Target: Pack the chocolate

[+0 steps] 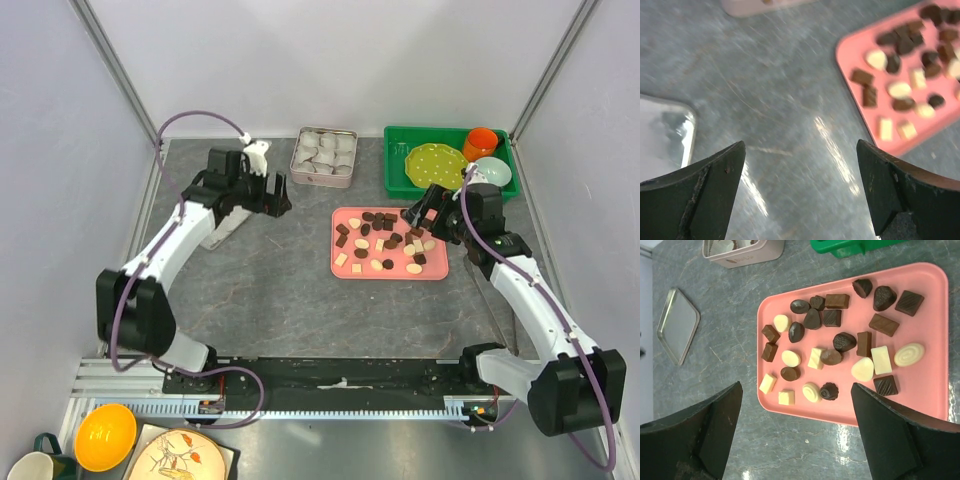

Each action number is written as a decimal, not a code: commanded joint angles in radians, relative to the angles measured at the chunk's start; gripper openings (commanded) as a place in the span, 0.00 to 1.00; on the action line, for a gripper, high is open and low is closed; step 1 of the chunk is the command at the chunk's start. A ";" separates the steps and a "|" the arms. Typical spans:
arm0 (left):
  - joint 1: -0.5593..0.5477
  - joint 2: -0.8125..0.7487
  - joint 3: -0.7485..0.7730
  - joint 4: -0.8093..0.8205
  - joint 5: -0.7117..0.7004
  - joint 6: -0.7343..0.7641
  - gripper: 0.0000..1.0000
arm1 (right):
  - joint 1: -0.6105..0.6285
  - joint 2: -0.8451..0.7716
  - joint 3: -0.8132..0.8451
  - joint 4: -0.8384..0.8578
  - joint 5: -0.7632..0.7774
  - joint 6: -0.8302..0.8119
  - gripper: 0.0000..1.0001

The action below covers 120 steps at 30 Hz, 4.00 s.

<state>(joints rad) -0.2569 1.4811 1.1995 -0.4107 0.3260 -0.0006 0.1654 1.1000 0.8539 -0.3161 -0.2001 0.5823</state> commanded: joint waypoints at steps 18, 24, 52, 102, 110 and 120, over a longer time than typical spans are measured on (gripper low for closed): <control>-0.036 0.854 1.012 -0.143 -0.323 -0.114 0.99 | 0.169 -0.115 0.051 -0.064 0.315 -0.200 0.98; -0.035 0.897 1.039 -0.099 -0.372 -0.144 0.88 | 0.168 -0.115 0.042 -0.110 0.341 -0.210 0.84; -0.035 1.022 1.060 -0.066 -0.409 -0.157 0.41 | 0.169 -0.131 -0.018 -0.132 0.314 -0.182 0.78; -0.030 0.364 0.131 -0.161 -0.496 0.028 0.02 | 0.198 -0.147 -0.153 -0.135 0.128 -0.145 0.72; -0.045 0.156 -0.037 -0.309 -0.363 0.050 0.02 | 0.350 -0.183 -0.305 -0.064 0.154 -0.038 0.61; -0.128 -0.083 -0.186 -0.467 -0.260 0.120 0.01 | 0.523 -0.054 -0.268 0.031 0.240 -0.012 0.66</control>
<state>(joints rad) -0.3443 1.4918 1.0374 -0.8040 -0.0162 0.0483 0.6437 0.9985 0.5320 -0.3580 -0.0124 0.5503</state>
